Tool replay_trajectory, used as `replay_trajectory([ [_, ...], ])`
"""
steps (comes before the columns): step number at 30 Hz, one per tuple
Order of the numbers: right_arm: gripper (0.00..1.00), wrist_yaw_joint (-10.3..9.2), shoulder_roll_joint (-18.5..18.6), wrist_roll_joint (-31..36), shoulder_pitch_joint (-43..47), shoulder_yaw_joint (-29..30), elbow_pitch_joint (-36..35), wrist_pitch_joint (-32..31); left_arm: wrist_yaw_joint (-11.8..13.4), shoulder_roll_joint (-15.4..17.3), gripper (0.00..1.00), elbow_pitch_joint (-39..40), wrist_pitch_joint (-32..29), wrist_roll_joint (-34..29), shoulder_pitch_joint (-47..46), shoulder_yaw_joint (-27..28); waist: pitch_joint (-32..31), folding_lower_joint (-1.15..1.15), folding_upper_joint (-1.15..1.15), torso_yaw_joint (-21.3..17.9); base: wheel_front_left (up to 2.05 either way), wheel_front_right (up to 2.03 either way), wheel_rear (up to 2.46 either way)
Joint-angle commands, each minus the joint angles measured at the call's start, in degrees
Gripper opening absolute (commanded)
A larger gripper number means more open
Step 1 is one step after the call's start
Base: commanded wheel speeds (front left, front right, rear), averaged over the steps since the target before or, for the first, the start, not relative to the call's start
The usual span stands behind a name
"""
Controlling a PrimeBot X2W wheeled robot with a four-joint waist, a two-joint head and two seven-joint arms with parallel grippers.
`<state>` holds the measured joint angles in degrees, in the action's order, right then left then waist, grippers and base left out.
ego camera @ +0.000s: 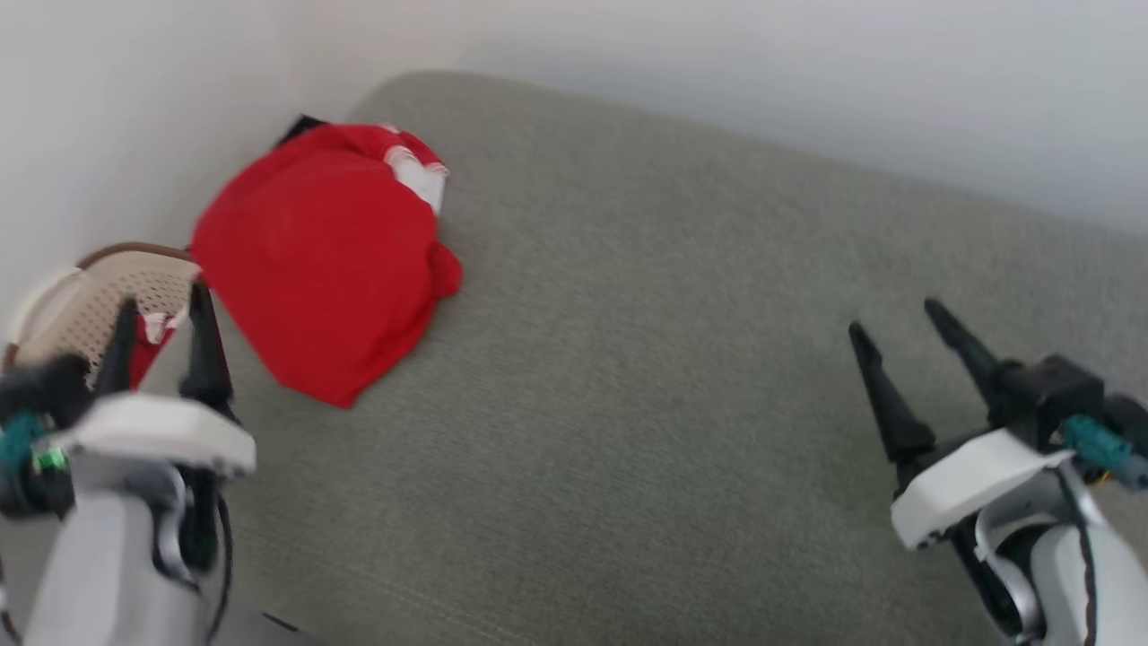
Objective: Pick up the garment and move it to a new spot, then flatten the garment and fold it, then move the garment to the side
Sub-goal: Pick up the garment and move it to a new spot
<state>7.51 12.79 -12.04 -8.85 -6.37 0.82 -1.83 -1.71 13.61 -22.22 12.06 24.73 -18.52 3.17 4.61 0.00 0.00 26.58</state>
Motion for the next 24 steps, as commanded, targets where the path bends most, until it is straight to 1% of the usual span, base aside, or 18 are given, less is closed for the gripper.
replay_trajectory([
  [1, 1.0, -0.04, 0.4, 0.1, -0.9, -0.1, -0.7, -0.4, -0.4, 0.7, 1.0, -1.1, 0.2, 0.1, -1.9, 0.0, 2.9, 0.0, 0.0, -2.2, 0.0, 0.0, 0.0],
  [6, 1.0, -0.04, 2.5, 0.2, -3.9, -0.3, -4.1, -2.1, -2.4, 2.4, 1.0, -10.7, 0.6, 1.6, -12.1, 0.1, 8.5, 0.0, 0.0, -5.8, 0.0, 0.0, 0.0],
  [12, 1.0, -0.04, 4.7, -0.1, -7.6, -0.6, -8.7, -3.8, -3.4, 4.8, 1.0, -22.9, -0.7, 2.5, -23.1, 0.4, 15.1, 0.0, 0.0, -10.1, 0.0, 0.0, 0.0],
  [13, 1.0, -0.04, 5.0, -0.3, -8.1, -0.5, -9.3, -4.1, -3.4, 4.7, 1.0, -24.9, -1.0, 2.8, -24.8, 0.2, 16.0, 0.0, 0.0, -10.7, 0.0, 0.0, 0.0],
  [14, 1.0, -0.04, 5.7, -0.5, -9.0, -0.7, -10.8, -4.8, -2.7, 5.6, 1.0, -29.1, -2.6, 2.9, -27.8, 0.4, 17.9, 0.0, 0.0, -11.9, 0.0, 0.0, 0.0],
  [16, 1.0, -0.04, 6.2, -0.8, -10.1, -0.6, -12.4, -5.4, -2.6, 6.2, 1.0, -32.6, -3.6, 3.1, -30.9, 0.3, 19.7, 0.0, 0.0, -13.0, 0.0, 0.0, 0.0],
  [21, 1.0, -0.03, 7.4, -0.7, -10.8, 0.7, -16.4, -7.2, -0.7, 6.7, 1.0, -41.9, -8.8, 4.1, -37.1, 0.6, 23.1, 0.0, 0.0, -13.6, 0.0, 0.0, 0.0],
  [22, 1.0, -0.03, 7.3, -0.8, -10.8, 0.7, -17.0, -7.7, -0.7, 6.9, 1.0, -43.8, -10.2, 4.2, -37.8, 0.4, 23.3, 0.0, 0.0, -13.8, 0.0, 0.0, 0.0],
  [23, 1.0, -0.03, 7.5, -0.8, -10.9, 0.7, -17.9, -8.1, 0.3, 7.2, 1.0, -45.6, -11.5, 4.6, -38.4, 0.7, 23.9, 0.0, 0.0, -14.0, 0.0, 0.0, 0.0],
  [24, 1.0, -0.05, 7.7, -0.7, -10.9, 0.8, -18.6, -8.5, 0.4, 7.3, 1.0, -46.8, -12.7, 4.2, -38.9, 0.2, 24.2, 0.0, 0.0, -14.1, 0.0, 0.0, 0.0],
])
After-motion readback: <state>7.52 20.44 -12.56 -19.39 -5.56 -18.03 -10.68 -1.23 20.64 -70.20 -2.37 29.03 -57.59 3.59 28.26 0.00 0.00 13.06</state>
